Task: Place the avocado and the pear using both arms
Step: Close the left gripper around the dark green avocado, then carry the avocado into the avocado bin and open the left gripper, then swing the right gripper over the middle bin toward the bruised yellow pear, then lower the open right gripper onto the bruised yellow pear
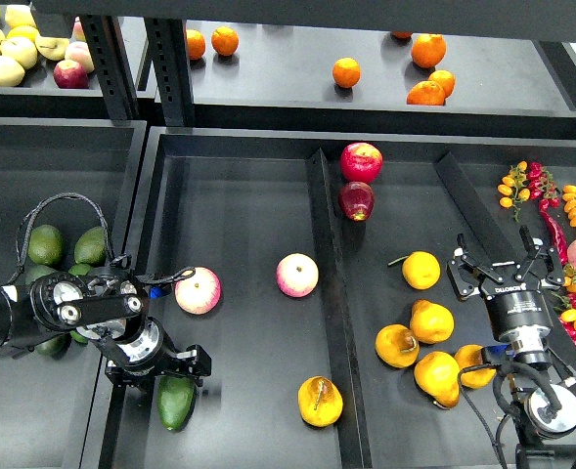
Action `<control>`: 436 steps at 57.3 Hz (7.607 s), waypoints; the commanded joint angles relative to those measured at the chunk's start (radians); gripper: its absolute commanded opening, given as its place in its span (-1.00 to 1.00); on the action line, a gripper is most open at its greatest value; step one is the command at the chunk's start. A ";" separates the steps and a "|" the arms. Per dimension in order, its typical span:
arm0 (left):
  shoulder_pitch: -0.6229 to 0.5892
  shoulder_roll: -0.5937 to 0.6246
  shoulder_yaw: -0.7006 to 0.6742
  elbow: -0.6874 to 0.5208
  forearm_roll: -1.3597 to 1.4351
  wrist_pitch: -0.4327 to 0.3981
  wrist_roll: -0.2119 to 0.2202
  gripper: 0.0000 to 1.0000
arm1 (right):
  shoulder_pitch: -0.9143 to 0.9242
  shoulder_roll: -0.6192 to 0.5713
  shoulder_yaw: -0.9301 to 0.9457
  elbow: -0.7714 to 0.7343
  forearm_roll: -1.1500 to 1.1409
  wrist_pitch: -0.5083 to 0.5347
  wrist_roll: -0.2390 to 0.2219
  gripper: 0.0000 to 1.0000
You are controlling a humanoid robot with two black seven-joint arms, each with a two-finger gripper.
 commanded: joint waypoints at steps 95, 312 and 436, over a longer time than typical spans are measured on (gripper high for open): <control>-0.207 0.119 -0.064 0.046 -0.111 0.000 0.000 -0.42 | 0.000 -0.019 0.005 -0.003 0.005 0.000 -0.002 1.00; 0.025 0.281 -0.485 0.396 -0.244 0.000 0.000 0.99 | 0.374 -0.597 -0.737 0.028 0.002 0.000 -0.446 1.00; 0.166 0.297 -0.996 0.419 -0.302 0.000 0.000 0.99 | 0.867 -0.218 -1.747 0.041 -0.233 0.000 -0.446 1.00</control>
